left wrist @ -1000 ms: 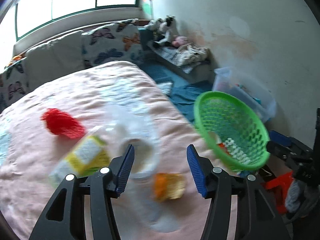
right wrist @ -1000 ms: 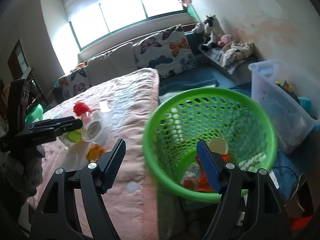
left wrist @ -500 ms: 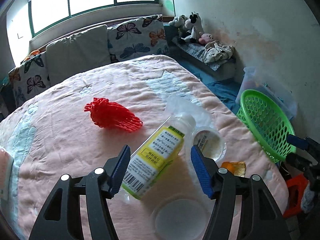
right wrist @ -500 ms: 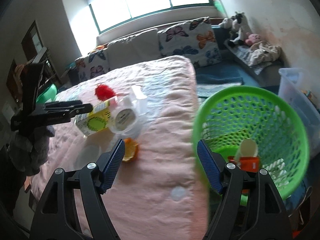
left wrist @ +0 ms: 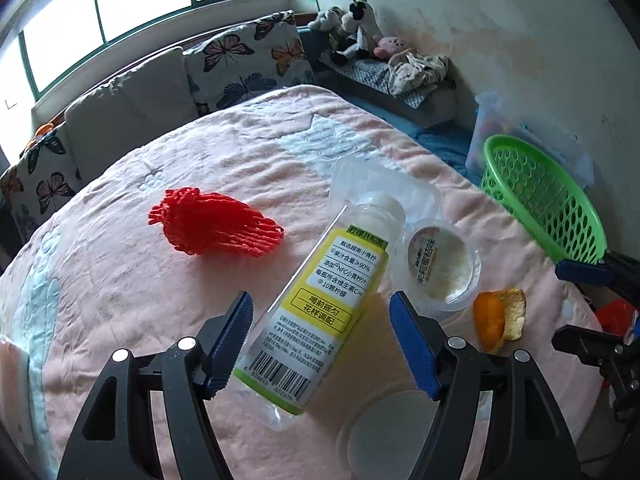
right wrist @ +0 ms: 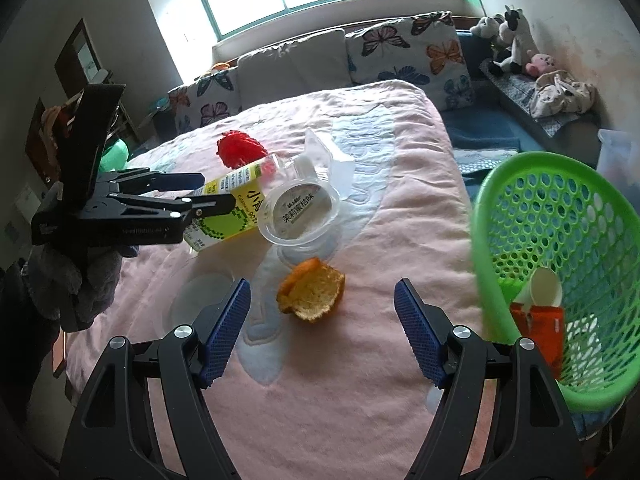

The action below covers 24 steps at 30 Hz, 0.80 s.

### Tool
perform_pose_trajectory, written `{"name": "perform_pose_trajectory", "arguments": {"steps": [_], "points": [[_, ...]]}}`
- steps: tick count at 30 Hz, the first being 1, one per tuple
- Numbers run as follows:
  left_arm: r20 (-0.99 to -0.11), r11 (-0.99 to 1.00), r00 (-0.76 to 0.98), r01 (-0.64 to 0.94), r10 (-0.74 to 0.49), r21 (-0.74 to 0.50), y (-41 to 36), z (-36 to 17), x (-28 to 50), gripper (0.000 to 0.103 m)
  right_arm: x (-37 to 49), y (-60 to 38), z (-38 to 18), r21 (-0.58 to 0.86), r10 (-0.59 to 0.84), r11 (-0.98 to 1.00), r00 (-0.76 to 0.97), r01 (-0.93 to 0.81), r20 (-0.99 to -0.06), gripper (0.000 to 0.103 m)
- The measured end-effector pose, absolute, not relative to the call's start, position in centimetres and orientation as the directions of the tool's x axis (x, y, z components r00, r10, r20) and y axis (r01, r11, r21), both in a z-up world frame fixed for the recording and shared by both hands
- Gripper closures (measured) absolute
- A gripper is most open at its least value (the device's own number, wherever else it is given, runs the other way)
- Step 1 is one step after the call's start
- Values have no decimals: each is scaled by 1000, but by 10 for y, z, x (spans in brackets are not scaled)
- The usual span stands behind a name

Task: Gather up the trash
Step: 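Move the left gripper back over the bed toward the yellow-green drink bottle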

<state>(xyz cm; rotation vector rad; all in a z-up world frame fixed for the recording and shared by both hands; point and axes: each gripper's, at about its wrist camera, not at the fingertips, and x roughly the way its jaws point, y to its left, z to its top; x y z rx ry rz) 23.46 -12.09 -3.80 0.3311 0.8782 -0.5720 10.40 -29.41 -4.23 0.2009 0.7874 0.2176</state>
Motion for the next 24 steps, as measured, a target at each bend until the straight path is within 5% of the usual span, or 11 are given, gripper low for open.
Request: {"name": "perform_pose_trajectory", "arguments": {"steps": [24], "points": [[-764,814,514,581,-391,-25,-93,-55,237,34,184,-246,-56,110,231,968,636,-224,-737,29]]}}
